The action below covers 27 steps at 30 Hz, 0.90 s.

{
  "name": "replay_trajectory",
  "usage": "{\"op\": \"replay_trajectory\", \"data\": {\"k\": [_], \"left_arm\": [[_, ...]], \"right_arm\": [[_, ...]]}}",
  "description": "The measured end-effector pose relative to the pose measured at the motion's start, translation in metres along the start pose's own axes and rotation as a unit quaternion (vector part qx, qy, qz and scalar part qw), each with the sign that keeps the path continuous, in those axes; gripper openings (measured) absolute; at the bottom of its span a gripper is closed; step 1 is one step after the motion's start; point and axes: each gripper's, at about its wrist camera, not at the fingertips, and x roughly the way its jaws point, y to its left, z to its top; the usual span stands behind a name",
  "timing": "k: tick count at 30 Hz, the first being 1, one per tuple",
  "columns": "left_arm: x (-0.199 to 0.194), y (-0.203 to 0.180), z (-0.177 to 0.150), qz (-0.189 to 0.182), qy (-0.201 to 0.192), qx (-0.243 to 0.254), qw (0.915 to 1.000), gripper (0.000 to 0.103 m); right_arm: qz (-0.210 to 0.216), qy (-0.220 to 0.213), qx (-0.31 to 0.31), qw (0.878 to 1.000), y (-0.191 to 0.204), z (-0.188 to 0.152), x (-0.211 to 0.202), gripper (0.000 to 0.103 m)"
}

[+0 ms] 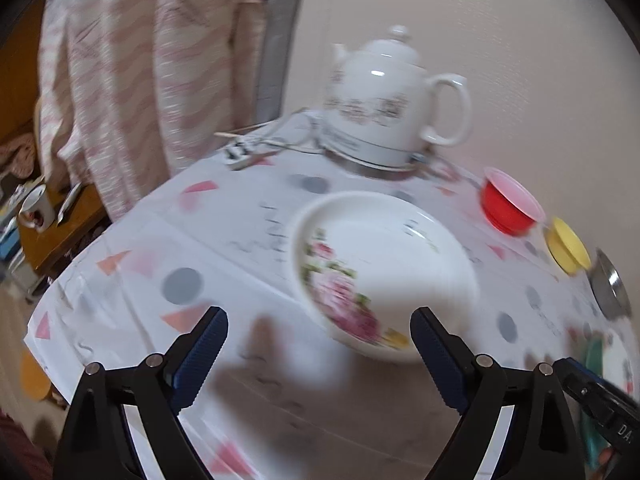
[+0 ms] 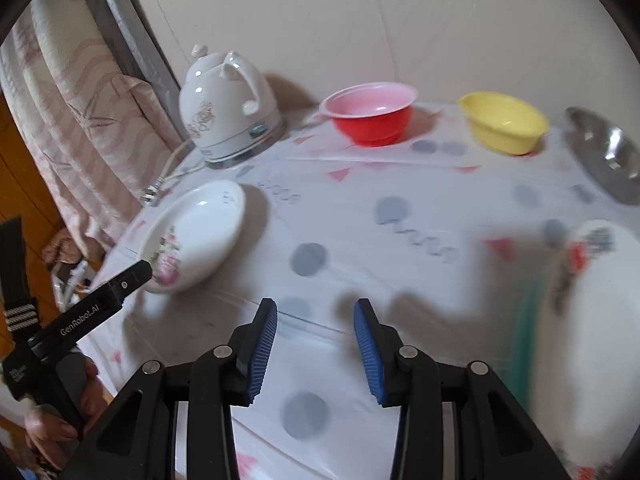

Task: Organize plates and bowls
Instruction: 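Move both grippers to the small floral plate and close on its rim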

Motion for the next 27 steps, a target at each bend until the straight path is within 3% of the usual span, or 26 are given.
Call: {"op": "replay_trajectory", "data": {"k": [11,15,20,27], "left_arm": [[0.024,0.025,0.014,0.019,0.004,-0.008,0.9998,0.093],[0.032,0.024,0.019,0.01,0.006,0.003,0.9999,0.091],[0.039,0.023,0.022,0.002,0.019,0.009,0.9998,0.091],[0.046,0.031,0.027,-0.002,0.032,-0.002,0.9995,0.067]], "right_arm": [[0.019,-0.012,0.022,1.0,0.006,0.019,0.034,0.041],[0.052,0.002,0.026,0.998,0.015,0.031,0.05,0.041],[0.058,0.025,0.028,0.998,0.028,0.04,0.074,0.041],[0.068,0.029,0.018,0.997,0.043,0.051,0.089,0.038]]}}
